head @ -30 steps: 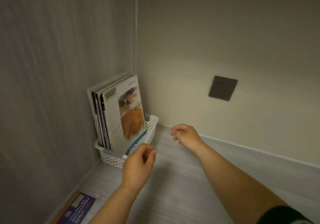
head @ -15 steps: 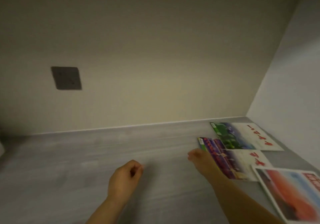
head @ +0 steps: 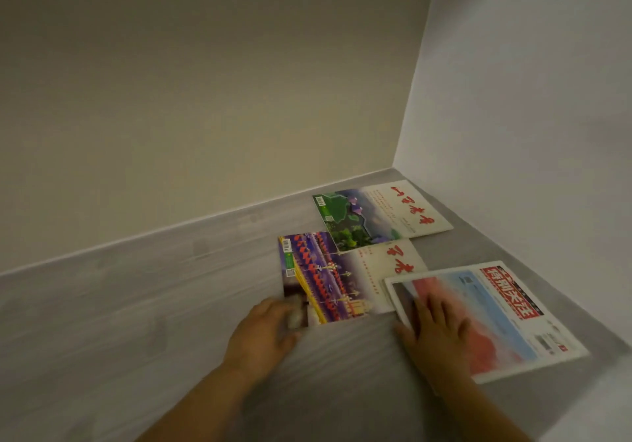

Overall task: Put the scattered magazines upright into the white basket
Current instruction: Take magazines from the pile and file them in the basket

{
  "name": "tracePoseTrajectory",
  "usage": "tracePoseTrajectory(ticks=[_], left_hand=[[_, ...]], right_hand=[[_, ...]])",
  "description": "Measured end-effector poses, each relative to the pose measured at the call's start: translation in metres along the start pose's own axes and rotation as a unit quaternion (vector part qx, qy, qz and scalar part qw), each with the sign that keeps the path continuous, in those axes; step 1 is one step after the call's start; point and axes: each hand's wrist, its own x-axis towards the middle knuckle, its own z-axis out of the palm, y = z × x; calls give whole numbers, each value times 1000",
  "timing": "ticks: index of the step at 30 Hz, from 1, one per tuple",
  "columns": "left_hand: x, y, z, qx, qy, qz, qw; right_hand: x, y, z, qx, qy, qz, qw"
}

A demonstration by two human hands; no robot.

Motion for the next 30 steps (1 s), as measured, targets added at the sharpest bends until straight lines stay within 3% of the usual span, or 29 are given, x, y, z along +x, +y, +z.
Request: tracePoseTrajectory(ticks=[6,10,13,14,15,17,22,24,27,30], left_hand=[[40,31,26,154,-142,37,977],[52,30,25,260,-124,81,954],[47,33,20,379,-121,187,898],[45,37,18,421,-81,224,875],[46,37,17,444,-85,227,862],[49,41,14,428,-162,206,865],[40,37,16,414,-236,168,863],[23,34,11,395,-225,145,879],[-13,29,2,416,-153,208,872],[-38,28,-2,380,-145,170,898]], right_hand=[[9,8,12,-14,5,-10,1000],[14,11,16,-16,2,-11,1000],[13,12,17,-15,4,-12,1000],[13,12,17,-15,7,-13,1000],[13,12,16,-15,9,-14,1000],[12,11,14,-11,10,-14,1000],[9,12,10,-7,17,-24,1000],[8,11,8,-4,20,-26,999],[9,11,6,5,5,-35,999],[7,11,6,24,5,-54,998]])
